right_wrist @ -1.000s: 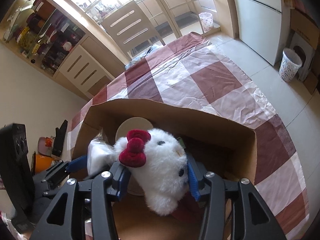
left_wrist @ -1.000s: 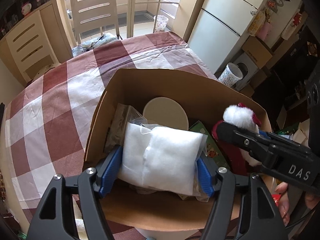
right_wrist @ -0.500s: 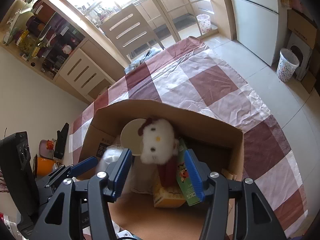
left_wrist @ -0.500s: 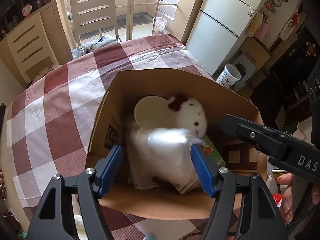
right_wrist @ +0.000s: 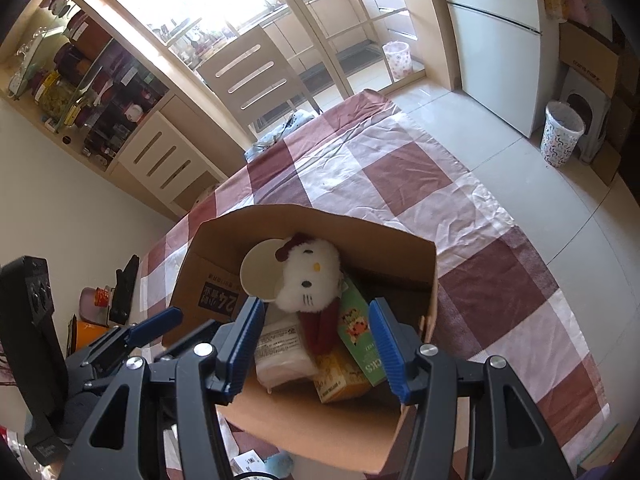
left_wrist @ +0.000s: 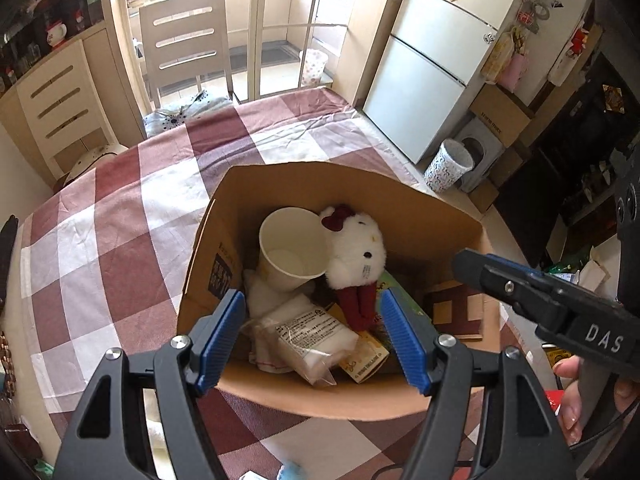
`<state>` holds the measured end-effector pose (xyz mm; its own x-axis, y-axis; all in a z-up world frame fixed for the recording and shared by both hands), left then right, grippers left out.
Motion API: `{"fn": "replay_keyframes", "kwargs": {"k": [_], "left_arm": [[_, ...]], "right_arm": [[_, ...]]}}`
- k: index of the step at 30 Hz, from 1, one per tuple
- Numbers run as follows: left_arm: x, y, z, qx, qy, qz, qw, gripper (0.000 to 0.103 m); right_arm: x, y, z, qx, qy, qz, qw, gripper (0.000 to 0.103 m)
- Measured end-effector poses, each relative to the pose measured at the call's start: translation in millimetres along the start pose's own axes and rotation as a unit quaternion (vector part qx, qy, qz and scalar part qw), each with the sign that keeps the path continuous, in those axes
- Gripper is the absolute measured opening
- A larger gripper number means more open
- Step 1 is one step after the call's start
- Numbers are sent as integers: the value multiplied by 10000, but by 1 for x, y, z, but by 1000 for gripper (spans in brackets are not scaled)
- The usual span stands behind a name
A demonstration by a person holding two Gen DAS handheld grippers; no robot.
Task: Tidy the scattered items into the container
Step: 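Open both tools inside the cardboard box, releasing the pad and plush toy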
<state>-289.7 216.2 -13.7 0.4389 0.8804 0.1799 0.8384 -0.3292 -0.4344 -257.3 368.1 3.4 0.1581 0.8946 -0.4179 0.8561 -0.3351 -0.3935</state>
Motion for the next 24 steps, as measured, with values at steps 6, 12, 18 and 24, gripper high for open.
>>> {"fn": "replay_keyframes", "kwargs": {"k": [6, 12, 18, 24], "left_arm": [[6, 8, -19, 145, -29, 13, 9999, 72], [12, 19, -36, 251, -78, 33, 9996, 72], [17, 31, -48, 308, -88, 18, 9995, 72], [18, 47, -55, 298, -125, -16, 9995, 72]], "right_arm": [[-4, 11, -18, 99, -18, -97, 9999, 56], [-11, 23, -35, 173, -33, -226, 9996, 56], [-14, 37, -45, 192, 27, -338, 9992, 56], [-15, 54, -52, 157, 70, -418, 9990, 56]]}}
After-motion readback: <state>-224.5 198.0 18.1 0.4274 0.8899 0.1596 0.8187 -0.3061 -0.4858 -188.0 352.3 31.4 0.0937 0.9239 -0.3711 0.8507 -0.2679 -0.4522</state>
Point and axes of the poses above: each gripper's, at about its wrist camera, not at the fingertips, and z roughly the way its jaws point, x to its right, y to its underside, the point moved 4 cm from there along z, roughly the way its jaws point, and after that the axes turned 1 degree about y, right-handed, at the moved point
